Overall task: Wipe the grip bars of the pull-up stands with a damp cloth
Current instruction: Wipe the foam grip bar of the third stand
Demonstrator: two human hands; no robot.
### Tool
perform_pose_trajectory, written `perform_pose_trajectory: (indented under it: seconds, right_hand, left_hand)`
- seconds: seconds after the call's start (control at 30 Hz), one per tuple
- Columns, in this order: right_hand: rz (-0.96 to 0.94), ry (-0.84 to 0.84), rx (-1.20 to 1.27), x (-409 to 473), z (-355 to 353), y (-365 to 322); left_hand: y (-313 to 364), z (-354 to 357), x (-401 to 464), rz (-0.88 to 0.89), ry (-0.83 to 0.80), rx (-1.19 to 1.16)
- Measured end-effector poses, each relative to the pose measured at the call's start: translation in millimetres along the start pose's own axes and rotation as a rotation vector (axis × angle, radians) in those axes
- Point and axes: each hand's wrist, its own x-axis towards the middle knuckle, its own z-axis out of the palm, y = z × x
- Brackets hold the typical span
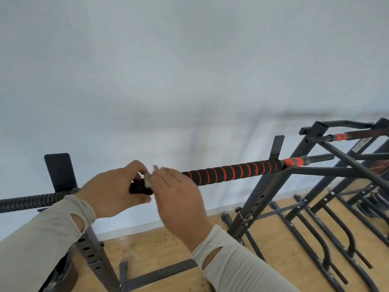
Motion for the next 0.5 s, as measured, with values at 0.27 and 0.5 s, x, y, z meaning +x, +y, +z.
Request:
perform_pose_trajectory:
  seconds: [0.27,0.5]
  right_hand:
    - [0.348,-0.136,-0.44,-28,-81,123]
    - [0.747,-0.195,-0.575,-34,-148,193]
  left_hand:
    - [4,-5,-6,0.056,-0.033,0.034]
    - [-1,-2,-2,0.1,0.038,0.085]
